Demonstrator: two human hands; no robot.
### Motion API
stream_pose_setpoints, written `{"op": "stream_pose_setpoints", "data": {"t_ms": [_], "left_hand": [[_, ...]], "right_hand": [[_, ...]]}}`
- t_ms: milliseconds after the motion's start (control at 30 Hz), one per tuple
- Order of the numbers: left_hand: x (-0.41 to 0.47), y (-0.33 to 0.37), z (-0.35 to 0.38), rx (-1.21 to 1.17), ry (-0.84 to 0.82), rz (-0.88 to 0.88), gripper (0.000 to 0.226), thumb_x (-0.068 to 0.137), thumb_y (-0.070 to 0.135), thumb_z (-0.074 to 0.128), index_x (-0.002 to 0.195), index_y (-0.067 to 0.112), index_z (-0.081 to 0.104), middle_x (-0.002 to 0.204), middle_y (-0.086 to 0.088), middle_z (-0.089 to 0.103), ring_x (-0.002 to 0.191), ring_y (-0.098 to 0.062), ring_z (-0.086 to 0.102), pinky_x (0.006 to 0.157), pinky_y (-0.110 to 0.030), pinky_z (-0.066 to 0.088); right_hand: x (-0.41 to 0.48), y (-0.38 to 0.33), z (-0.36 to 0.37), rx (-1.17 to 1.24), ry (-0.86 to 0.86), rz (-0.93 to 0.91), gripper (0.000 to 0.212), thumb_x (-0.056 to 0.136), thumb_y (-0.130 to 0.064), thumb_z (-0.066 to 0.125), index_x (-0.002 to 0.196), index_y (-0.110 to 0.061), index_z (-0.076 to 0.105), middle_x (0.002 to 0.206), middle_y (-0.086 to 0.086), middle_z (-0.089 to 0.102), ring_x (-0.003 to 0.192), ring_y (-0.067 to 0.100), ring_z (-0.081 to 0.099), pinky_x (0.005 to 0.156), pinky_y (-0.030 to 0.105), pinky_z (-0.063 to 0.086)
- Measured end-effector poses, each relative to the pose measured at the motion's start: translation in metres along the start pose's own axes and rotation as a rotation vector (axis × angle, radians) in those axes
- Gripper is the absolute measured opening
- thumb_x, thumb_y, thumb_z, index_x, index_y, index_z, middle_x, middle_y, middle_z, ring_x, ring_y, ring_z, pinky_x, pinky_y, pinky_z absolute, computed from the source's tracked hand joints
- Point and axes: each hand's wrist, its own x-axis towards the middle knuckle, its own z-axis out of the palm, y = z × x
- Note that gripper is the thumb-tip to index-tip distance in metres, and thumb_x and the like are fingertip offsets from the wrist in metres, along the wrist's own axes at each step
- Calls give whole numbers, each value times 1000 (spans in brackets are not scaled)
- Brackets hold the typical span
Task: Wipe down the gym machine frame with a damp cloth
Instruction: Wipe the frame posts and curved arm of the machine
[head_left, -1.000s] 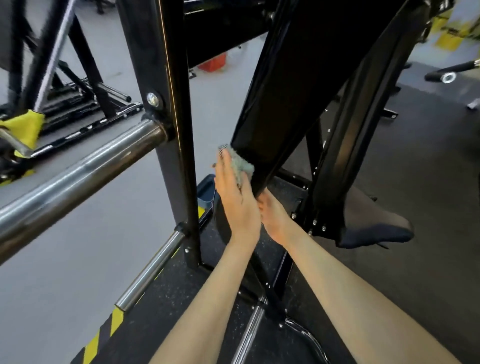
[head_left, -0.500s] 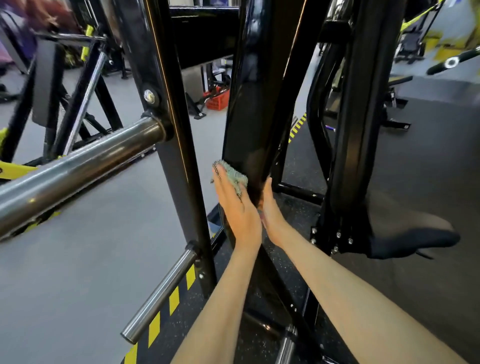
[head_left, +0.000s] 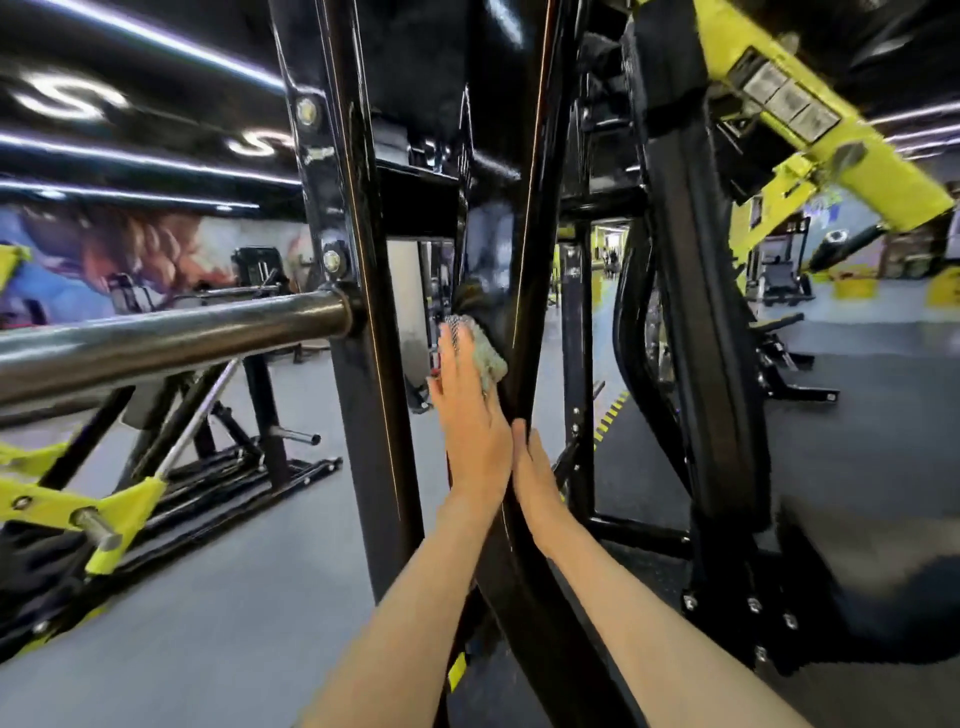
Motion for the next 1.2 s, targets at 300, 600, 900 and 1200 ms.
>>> {"op": "stream_pose_setpoints", "data": {"t_ms": [300, 600, 900, 1200], "left_hand": [[-55, -47, -14, 127, -40, 105, 59, 101, 2, 34, 148, 28, 10, 159, 9, 6, 147, -6, 4, 121, -41, 0], [36, 0, -13, 286, -112, 555, 66, 92, -4, 48, 151, 16, 25, 159, -6, 19, 146, -15, 9, 120, -44, 14], [27, 14, -22, 976, -218, 1007, 53, 80, 11, 46, 132, 18, 54, 144, -4, 47, 141, -24, 33, 113, -51, -2], [-125, -91, -39, 813, -705, 1165, 64, 70, 5, 68, 131, 19, 53, 140, -1, 51, 139, -19, 35, 113, -43, 12]], "right_hand": [[10, 31, 1, 12, -35, -198, 58, 102, -48, 13, 155, -24, 7, 157, -11, 17, 144, 8, 17, 107, 17, 14], [-7, 84, -21, -341, -182, -158, 77, 78, -22, 80, 135, -25, 28, 121, -12, 45, 118, 9, 45, 95, 21, 37], [-25, 134, -46, -472, -275, -35, 83, 74, -23, 82, 141, -26, 32, 126, -7, 54, 116, 12, 53, 104, 32, 42], [-55, 186, -72, -457, -164, 59, 56, 76, -19, 80, 125, -17, 55, 114, -5, 64, 104, 7, 59, 80, 15, 47]]}}
